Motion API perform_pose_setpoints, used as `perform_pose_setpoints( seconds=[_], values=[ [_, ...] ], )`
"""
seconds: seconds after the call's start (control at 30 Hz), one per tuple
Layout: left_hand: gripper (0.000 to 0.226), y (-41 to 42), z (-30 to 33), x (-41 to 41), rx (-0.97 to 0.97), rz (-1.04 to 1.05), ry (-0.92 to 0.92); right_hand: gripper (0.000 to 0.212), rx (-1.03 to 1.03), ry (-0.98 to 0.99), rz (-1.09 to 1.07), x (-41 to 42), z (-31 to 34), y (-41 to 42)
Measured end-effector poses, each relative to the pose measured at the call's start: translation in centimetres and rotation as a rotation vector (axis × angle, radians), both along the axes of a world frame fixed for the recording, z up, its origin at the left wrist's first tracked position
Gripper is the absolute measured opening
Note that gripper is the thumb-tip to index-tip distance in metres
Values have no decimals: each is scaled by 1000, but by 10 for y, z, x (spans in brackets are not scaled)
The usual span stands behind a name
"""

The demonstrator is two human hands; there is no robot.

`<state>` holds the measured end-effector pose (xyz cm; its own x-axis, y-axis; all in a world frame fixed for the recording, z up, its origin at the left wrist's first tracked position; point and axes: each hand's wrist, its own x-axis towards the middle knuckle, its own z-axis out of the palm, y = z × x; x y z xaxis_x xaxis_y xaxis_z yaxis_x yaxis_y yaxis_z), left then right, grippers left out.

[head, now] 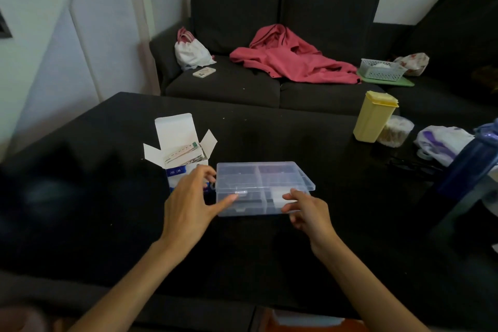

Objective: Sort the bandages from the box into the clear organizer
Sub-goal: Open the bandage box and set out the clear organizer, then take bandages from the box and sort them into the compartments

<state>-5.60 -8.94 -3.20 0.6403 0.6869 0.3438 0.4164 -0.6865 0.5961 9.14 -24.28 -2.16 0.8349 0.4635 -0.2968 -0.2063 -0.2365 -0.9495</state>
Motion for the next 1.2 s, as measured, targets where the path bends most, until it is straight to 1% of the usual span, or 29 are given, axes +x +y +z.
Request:
perform_pose_setpoints(
  seconds=[0.07,0.13,0.2,0.27,0.3,0.37,0.4,0.43,0.47,0.53,0.57,0.6,0.63,0.67,0.73,0.77,0.83,0.9,0.97,1.03,1.1,1.13,1.2],
  values=[
    [53,6,2,-1,-122,-8,54,23,66,41,12,-2,5,-1],
    [53,10,0,-2,-192,-9,108,24,105,32,10,-3,12,-1],
    [42,12,-3,-4,-261,1,111,24,126,-55,-3,-1,16,2],
    [29,12,-3,-1,-298,-32,138,24,148,-178,-22,1,20,4],
    [30,11,-3,1,-302,-50,167,23,164,-233,-12,3,23,7],
    [37,9,-5,5,-304,-45,208,22,240,-270,49,12,30,15],
    [41,9,-6,8,-306,-35,219,24,267,-284,83,20,32,21],
    [43,9,-7,10,-315,-25,222,28,253,-328,110,31,33,30],
    [44,10,-7,12,-335,-16,214,35,170,-420,131,44,31,41],
    [48,13,-8,13,-391,-11,185,42,-154,-688,188,70,24,62],
    [50,14,-9,12,-416,-13,177,43,-325,-768,234,79,19,70],
    [52,15,-9,12,-435,-18,176,41,-464,-797,289,88,11,76],
    [53,17,-10,11,-447,-24,181,38,-560,-778,347,91,7,78],
    [54,18,-10,10,-456,-28,192,35,-613,-732,396,92,2,77],
    [57,21,-11,8,-468,-37,212,31,-628,-668,458,90,-7,71],
    [57,22,-11,8,-476,-40,213,31,-614,-677,465,90,-10,68],
    [58,23,-10,7,-496,-49,213,38,-553,-703,432,86,-14,63],
    [57,23,-10,6,-490,-65,230,44,-498,-689,375,80,-16,58],
    [51,22,-8,4,-449,-66,230,45,-538,-757,319,73,-22,55],
    [33,24,-1,-2,-383,8,100,47,-643,-840,314,65,-26,55],
    [14,24,15,-9,-350,198,-140,45,-650,-904,292,59,-22,56],
    [13,25,24,-14,-333,299,-278,43,-600,-929,260,54,-17,58],
    [26,29,40,-22,-322,473,-517,40,-468,-935,206,41,0,65]
  ],
)
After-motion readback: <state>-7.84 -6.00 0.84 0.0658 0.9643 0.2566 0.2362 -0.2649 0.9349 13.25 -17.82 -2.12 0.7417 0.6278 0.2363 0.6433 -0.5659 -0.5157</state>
